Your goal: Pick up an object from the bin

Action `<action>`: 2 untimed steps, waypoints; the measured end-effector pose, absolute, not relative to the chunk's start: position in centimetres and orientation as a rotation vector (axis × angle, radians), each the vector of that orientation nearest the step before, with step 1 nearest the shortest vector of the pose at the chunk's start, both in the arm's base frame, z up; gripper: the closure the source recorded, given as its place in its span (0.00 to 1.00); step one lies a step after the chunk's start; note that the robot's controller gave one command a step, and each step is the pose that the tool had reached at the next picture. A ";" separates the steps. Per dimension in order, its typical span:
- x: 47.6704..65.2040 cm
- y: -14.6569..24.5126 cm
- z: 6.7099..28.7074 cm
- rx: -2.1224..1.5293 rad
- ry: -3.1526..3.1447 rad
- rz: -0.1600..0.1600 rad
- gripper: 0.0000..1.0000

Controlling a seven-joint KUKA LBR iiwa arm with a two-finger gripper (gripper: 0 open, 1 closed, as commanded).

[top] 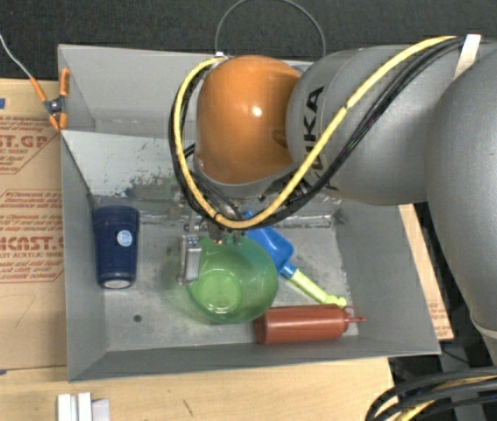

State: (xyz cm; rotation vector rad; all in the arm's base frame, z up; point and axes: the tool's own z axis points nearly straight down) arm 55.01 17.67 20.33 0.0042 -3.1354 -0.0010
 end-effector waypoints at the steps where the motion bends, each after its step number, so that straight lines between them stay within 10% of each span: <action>1: 55.2 17.5 20.8 0.001 -3.143 -0.003 0.00; 2: 57.2 11.9 9.0 0.107 -3.140 -0.002 0.00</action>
Offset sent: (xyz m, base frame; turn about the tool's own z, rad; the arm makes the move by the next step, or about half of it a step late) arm 0.0232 -0.0671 -0.1333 -0.0734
